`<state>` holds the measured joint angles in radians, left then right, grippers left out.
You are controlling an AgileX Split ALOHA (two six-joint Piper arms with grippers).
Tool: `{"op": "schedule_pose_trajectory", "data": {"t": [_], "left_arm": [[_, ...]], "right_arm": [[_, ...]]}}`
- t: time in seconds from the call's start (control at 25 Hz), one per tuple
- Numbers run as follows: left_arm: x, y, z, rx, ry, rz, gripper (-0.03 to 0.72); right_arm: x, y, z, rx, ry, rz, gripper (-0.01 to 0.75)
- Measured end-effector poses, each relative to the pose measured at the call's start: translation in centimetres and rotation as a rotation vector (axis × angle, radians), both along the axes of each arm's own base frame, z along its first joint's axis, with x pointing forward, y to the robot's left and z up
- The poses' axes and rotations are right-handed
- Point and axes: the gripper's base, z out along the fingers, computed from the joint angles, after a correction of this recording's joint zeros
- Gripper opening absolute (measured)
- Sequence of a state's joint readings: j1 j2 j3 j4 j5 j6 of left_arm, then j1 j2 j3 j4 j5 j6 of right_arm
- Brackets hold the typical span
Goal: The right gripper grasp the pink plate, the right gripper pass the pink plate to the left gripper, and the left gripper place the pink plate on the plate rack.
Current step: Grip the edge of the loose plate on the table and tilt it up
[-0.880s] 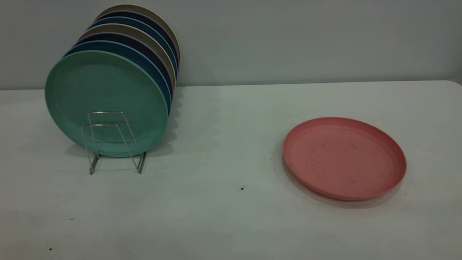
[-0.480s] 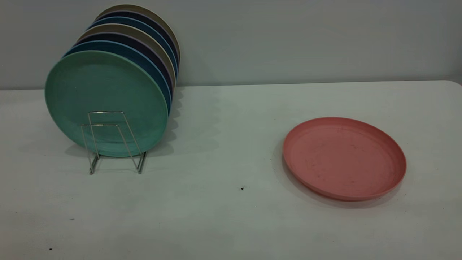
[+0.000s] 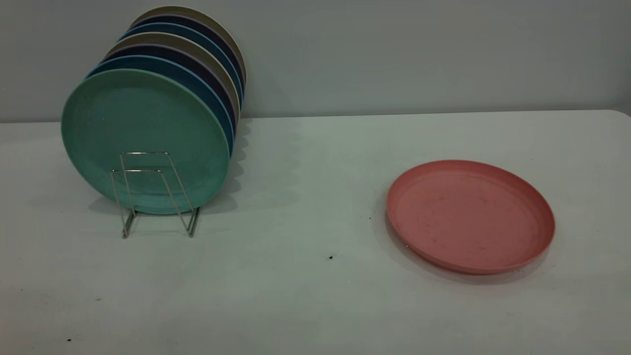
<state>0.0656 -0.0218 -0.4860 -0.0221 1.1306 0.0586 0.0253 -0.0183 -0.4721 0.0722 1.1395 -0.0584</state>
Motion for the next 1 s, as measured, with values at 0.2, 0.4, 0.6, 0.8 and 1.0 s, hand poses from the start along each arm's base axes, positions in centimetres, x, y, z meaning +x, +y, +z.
{"op": "schedule_pose_trajectory", "data": {"t": [0.2,0.4,0.6,0.8,1.0], "left_arm": [[0.0,0.0,0.0,-0.001,0.000,0.001,0.511],[0.0,0.0,0.0,-0.001,0.000,0.001,0.511],[0.0,0.0,0.0,-0.001,0.000,0.001,0.511],[0.0,0.0,0.6,-0.024,-0.034,0.020,0.513],[1.6,0.3,4.1,-0.019,-0.048,0.043,0.545]], "right_arm": [[0.0,0.0,0.0,0.000,0.000,0.000,0.401],[0.0,0.0,0.0,0.000,0.000,0.000,0.401],[0.0,0.0,0.0,0.000,0.000,0.000,0.401],[0.0,0.0,0.0,0.003,-0.001,-0.002,0.401],[1.8,0.3,1.6,0.030,0.043,0.008,0.420]]}}
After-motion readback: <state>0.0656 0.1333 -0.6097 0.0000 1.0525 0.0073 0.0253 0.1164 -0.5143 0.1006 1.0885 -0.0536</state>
